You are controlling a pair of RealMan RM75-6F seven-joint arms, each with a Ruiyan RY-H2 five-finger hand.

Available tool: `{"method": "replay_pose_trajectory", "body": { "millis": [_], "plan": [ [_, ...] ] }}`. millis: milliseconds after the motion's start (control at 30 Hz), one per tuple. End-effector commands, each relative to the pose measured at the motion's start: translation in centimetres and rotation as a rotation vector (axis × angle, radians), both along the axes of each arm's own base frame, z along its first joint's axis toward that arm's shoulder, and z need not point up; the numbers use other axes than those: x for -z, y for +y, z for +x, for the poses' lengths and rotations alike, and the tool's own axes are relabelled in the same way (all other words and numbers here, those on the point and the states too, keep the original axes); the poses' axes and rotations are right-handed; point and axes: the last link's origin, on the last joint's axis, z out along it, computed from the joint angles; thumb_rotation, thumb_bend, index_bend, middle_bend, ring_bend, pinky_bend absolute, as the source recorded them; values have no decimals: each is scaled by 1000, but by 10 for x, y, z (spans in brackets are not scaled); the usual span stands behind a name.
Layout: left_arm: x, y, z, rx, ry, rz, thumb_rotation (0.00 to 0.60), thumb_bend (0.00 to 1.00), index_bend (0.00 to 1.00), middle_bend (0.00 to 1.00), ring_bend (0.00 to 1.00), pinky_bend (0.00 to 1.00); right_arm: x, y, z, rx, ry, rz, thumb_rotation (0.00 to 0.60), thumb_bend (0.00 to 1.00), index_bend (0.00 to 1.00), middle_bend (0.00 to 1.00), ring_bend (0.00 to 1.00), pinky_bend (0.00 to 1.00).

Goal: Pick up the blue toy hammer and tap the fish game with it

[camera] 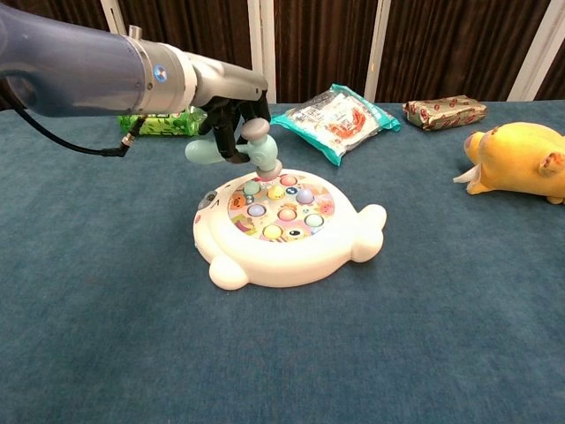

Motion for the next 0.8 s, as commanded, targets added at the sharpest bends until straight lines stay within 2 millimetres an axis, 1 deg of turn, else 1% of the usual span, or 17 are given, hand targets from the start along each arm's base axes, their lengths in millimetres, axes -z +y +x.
{"method": "replay_pose_trajectory", "body": {
  "millis": [33,200,233,300,400,500,667,800],
  "plan": [
    [-15,-6,-19,-25,-2,12,600,714,660,534,487,620,0,0,0,0,2,-1,600,217,0,0,0,0],
    [-32,-15,-54,-79,-9,27,600,714,660,535,487,620,0,0,0,-4,8,-4,600,217,0,0,0,0],
    [-36,-17,-65,-99,-9,33,600,714,660,535,487,620,0,0,0,-5,9,-3,600,217,0,0,0,0],
    [-41,-21,-81,-119,-6,40,600,714,659,535,487,620,1,1,0,-6,13,-2,600,217,0,0,0,0],
    [-48,-27,-107,-158,-9,55,600,714,659,535,487,620,1,0,0,-7,16,-1,600,217,0,0,0,0],
    [-51,-32,-129,-183,-1,59,600,714,660,535,487,620,2,0,0,-8,19,0,600,216,0,0,0,0],
    [-50,-39,-156,-208,16,61,600,714,660,535,487,620,4,0,1,-11,25,6,600,217,0,0,0,0],
    [-46,-43,-169,-210,13,61,600,714,659,535,487,620,5,-1,1,-11,27,9,600,216,0,0,0,0]
  ]
}}
